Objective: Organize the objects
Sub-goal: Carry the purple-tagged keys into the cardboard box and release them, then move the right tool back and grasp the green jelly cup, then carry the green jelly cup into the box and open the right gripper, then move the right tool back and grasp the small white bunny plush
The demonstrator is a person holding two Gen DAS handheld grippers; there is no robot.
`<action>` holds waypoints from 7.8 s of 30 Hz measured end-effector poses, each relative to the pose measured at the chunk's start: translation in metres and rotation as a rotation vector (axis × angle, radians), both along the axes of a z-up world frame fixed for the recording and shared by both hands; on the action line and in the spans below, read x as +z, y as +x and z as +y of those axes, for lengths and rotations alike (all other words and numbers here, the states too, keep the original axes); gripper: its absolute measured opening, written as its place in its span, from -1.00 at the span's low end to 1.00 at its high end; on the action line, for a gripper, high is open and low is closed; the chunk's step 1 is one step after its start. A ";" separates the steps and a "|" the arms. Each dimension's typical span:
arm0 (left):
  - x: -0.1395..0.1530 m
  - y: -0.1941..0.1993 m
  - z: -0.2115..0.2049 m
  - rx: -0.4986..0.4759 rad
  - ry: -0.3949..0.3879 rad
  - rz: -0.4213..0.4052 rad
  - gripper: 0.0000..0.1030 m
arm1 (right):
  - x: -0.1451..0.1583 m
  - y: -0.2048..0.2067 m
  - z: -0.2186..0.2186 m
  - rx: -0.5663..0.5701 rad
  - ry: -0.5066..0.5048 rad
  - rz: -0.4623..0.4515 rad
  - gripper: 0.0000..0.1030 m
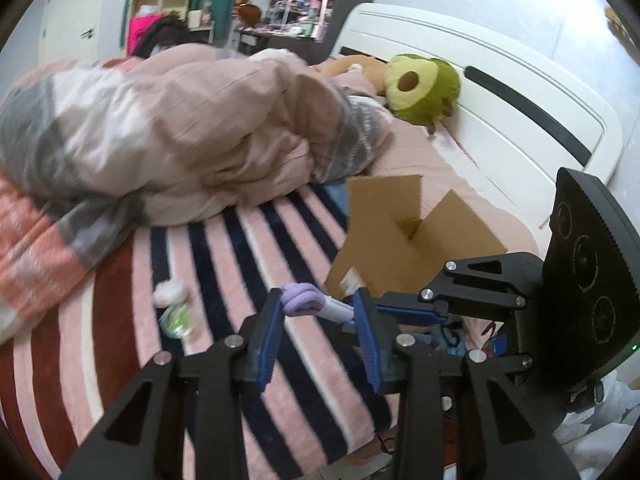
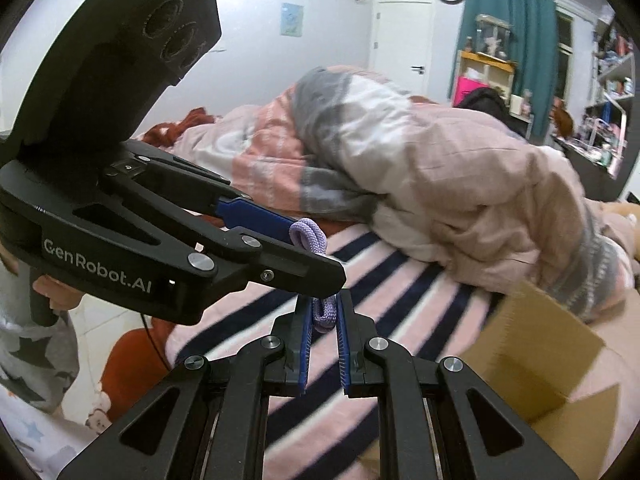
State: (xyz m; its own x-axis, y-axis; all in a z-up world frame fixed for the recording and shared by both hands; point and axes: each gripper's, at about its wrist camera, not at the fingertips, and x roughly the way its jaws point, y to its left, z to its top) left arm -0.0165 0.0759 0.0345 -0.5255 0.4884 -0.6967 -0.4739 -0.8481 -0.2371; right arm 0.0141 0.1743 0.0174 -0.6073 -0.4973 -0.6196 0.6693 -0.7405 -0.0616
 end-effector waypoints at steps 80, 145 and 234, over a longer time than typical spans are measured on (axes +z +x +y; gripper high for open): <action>-0.089 -0.010 -0.172 0.366 -0.072 -0.151 0.73 | -0.152 -0.096 -0.117 -0.104 0.049 -0.264 0.27; -0.015 -0.039 0.170 -0.267 -0.066 -0.066 -0.11 | -0.016 -0.029 0.138 -0.237 -0.078 -0.065 -0.44; -0.065 0.001 -0.140 0.219 -0.024 -0.105 0.70 | -0.095 -0.059 -0.115 0.139 -0.060 -0.223 -0.49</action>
State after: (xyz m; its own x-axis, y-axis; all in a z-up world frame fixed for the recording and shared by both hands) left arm -0.0155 -0.0639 -0.0309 -0.5413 0.3534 -0.7630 -0.2519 -0.9339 -0.2538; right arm -0.0451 0.0596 -0.0774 -0.3828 -0.6060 -0.6973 0.7568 -0.6386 0.1395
